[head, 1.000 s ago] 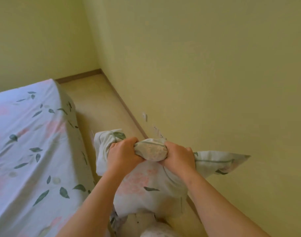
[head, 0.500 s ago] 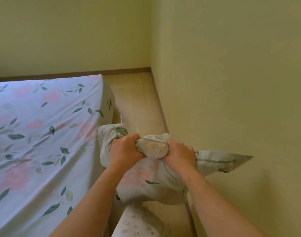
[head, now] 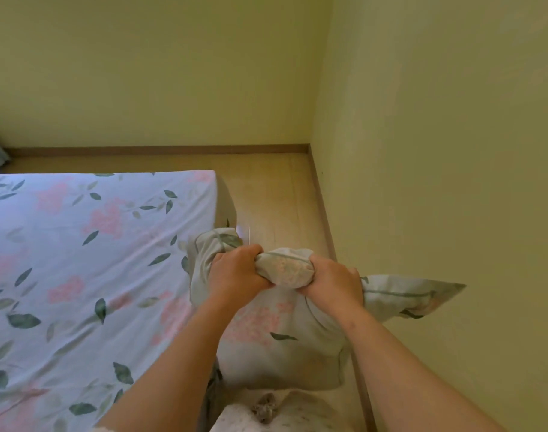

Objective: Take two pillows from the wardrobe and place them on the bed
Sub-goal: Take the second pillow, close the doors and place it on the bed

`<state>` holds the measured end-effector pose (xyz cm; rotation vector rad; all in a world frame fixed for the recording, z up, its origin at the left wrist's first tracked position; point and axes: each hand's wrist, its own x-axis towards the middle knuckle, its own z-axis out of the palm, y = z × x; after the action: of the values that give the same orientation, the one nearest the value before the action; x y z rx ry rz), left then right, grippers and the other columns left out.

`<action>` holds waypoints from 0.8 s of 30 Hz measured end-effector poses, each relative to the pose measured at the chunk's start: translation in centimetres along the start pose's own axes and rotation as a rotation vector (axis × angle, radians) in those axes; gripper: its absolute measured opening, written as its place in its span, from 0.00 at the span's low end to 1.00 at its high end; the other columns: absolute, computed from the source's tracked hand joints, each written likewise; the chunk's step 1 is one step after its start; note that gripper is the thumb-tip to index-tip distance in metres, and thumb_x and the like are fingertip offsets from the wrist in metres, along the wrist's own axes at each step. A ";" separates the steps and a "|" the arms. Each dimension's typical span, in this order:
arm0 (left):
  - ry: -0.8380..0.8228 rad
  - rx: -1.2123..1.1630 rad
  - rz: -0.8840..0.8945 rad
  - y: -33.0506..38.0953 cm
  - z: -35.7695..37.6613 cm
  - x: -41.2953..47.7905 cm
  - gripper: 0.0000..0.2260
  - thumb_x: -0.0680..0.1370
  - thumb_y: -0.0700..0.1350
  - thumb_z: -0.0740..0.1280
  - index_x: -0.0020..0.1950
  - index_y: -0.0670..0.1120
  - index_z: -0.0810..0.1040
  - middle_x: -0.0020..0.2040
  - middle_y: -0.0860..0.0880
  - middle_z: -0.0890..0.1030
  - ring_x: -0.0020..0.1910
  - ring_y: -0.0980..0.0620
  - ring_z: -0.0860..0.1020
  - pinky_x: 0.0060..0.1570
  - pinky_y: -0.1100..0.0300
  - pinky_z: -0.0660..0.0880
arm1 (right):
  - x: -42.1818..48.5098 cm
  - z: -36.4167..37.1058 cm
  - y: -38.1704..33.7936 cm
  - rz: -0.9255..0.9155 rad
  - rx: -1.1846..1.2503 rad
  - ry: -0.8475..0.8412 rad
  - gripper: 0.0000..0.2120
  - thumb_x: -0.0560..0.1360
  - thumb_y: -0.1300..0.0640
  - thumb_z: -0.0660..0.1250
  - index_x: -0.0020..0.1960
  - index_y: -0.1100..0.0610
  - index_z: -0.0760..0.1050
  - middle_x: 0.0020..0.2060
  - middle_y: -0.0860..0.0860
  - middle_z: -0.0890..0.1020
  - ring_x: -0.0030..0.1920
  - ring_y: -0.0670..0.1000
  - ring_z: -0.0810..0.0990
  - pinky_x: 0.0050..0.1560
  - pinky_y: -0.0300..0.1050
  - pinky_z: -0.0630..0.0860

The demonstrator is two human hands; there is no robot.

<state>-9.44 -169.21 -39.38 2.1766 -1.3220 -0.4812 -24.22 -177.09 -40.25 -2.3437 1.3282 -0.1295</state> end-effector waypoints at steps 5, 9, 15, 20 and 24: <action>0.021 0.008 0.014 -1.3 -1.1 8.9 0.14 0.63 0.49 0.75 0.33 0.49 0.69 0.30 0.53 0.73 0.32 0.49 0.72 0.34 0.58 0.64 | 8.9 -0.5 -1.3 0.012 0.013 -0.001 0.18 0.70 0.41 0.63 0.30 0.47 0.58 0.39 0.50 0.82 0.42 0.56 0.78 0.44 0.47 0.61; 0.049 0.008 0.001 -2.2 -1.3 16.5 0.12 0.63 0.50 0.75 0.37 0.47 0.75 0.31 0.52 0.75 0.33 0.50 0.73 0.33 0.59 0.63 | 16.9 -1.1 -1.7 -0.006 0.021 -0.015 0.18 0.70 0.41 0.63 0.31 0.46 0.58 0.39 0.49 0.82 0.41 0.55 0.77 0.44 0.48 0.61; 0.052 0.011 -0.025 -2.1 -1.5 30.2 0.13 0.62 0.48 0.75 0.35 0.49 0.72 0.30 0.53 0.75 0.33 0.50 0.74 0.33 0.60 0.64 | 31.0 -3.3 -1.1 -0.046 0.033 -0.048 0.14 0.70 0.42 0.64 0.34 0.46 0.62 0.43 0.47 0.82 0.44 0.53 0.77 0.47 0.49 0.63; 0.069 0.001 -0.053 -1.6 -2.5 40.7 0.13 0.63 0.49 0.75 0.35 0.50 0.71 0.28 0.55 0.72 0.32 0.53 0.72 0.29 0.63 0.62 | 41.8 -6.1 -1.5 -0.101 0.037 -0.058 0.09 0.70 0.42 0.64 0.40 0.44 0.65 0.42 0.47 0.82 0.43 0.53 0.78 0.49 0.49 0.65; 0.120 -0.015 -0.095 -2.2 -3.5 47.0 0.12 0.63 0.49 0.75 0.35 0.49 0.72 0.28 0.55 0.73 0.31 0.53 0.72 0.29 0.63 0.62 | 49.0 -7.3 -2.6 -0.143 -0.005 -0.061 0.12 0.71 0.42 0.63 0.36 0.45 0.63 0.35 0.46 0.75 0.37 0.52 0.73 0.49 0.50 0.65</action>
<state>15.38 -209.35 -38.96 2.2272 -1.1519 -0.3892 1.88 -219.30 -39.14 -2.4263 1.1335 -0.0974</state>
